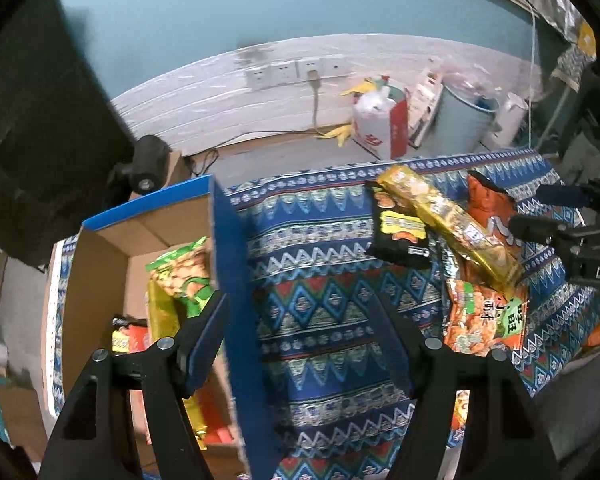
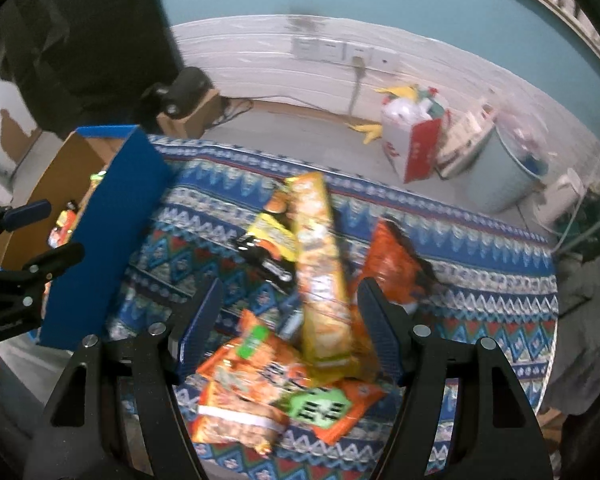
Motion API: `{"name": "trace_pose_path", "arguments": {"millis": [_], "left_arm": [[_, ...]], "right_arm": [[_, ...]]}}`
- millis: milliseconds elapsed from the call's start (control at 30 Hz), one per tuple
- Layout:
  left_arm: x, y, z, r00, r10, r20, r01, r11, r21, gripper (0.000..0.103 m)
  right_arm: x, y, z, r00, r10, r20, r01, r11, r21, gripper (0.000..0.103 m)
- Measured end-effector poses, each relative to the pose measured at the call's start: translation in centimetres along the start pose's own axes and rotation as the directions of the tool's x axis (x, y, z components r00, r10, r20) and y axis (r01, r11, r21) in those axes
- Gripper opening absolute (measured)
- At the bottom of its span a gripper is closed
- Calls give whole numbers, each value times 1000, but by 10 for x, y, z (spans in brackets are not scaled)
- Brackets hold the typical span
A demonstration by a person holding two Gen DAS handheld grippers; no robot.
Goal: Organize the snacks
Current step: 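Grasp the black seaweed snack bag with the left tool while the right tool grasps the orange fish-snack bag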
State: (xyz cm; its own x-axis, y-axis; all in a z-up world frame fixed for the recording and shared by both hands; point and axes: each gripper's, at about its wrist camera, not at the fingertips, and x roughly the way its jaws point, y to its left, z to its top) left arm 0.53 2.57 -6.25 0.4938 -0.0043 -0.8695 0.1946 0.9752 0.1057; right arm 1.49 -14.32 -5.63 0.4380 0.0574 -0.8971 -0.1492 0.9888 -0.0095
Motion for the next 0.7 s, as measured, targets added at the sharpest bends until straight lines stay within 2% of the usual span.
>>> {"name": "trace_pose_path", "arguments": {"millis": [400, 700], "left_arm": [[27, -48, 7, 999, -16, -44, 21, 995, 99, 73], [53, -64, 12, 997, -19, -76, 29, 991, 132, 73]], "right_arm": [[19, -59, -23, 996, -76, -48, 80, 993, 86, 73], [48, -83, -31, 993, -61, -102, 76, 986, 151, 73]]}}
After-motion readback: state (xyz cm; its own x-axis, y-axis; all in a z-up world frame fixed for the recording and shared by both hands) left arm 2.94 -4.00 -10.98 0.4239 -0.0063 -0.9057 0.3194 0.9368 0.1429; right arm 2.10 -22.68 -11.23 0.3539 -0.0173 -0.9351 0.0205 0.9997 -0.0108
